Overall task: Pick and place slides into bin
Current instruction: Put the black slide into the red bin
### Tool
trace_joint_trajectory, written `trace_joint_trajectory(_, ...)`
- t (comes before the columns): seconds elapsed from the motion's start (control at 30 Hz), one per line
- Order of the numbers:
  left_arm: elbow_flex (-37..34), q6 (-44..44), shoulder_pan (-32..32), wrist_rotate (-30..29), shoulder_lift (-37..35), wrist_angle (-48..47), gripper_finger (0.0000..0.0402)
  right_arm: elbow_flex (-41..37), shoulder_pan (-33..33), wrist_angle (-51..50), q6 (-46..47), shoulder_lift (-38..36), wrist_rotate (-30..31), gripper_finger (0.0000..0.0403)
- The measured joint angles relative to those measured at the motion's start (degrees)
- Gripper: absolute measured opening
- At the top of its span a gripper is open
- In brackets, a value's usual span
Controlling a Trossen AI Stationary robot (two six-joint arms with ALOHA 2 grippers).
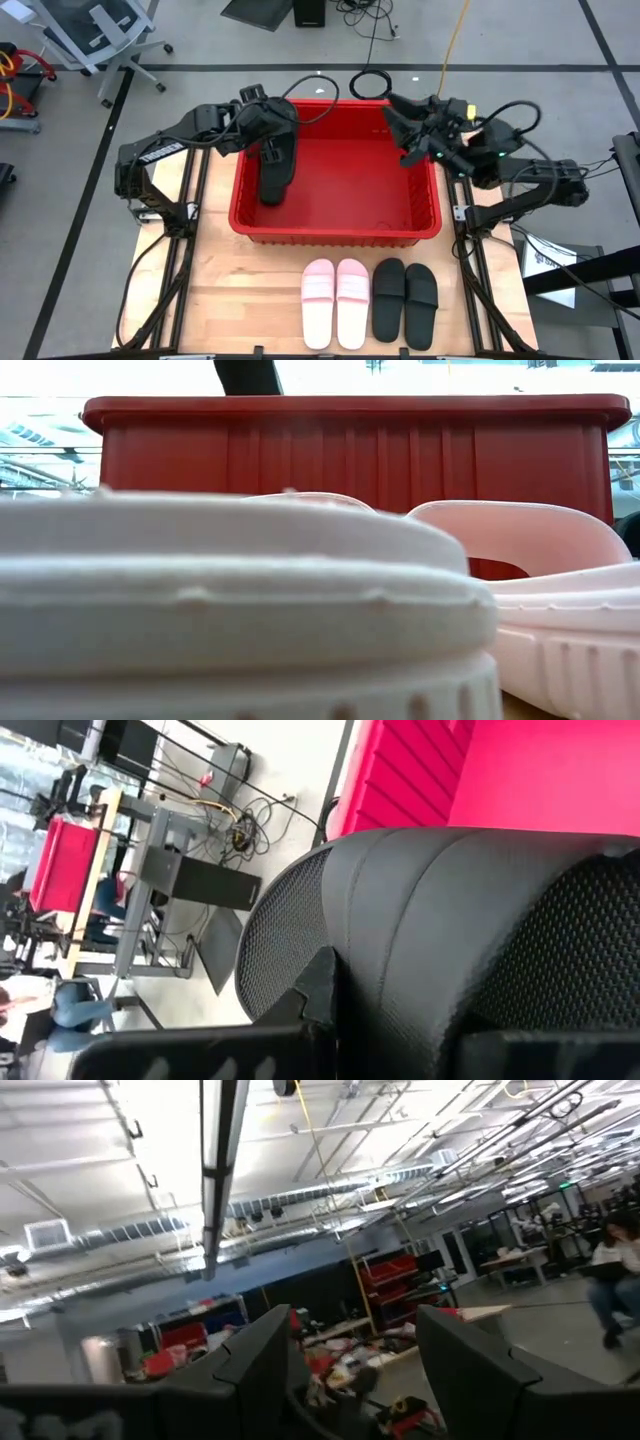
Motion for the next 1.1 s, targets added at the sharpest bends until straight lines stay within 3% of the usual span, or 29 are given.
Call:
trace_joint_trajectory(0.47, -4.30, -4.20, -0.35, -0.01, 0.13, -2.76, 0.0036, 0.02, -1.13, -8.40, 1.37, -5.36, -0.03, 0.0205)
trace_joint_trajectory(0.7, -8.22, -4.94, -2.82, 0.45, 0.15, -4.39, 0.0005, 0.02, -1.13, -10.05, 4.59, -3.87, -0.05, 0.0205)
trace_joint_trajectory(1.1, -16.66, -7.89, -3.50, 2.98, 0.14, -5.40, 0.0034, 0.00, -1.09, -9.92, 6.52, -2.54, -3.13, 0.0205)
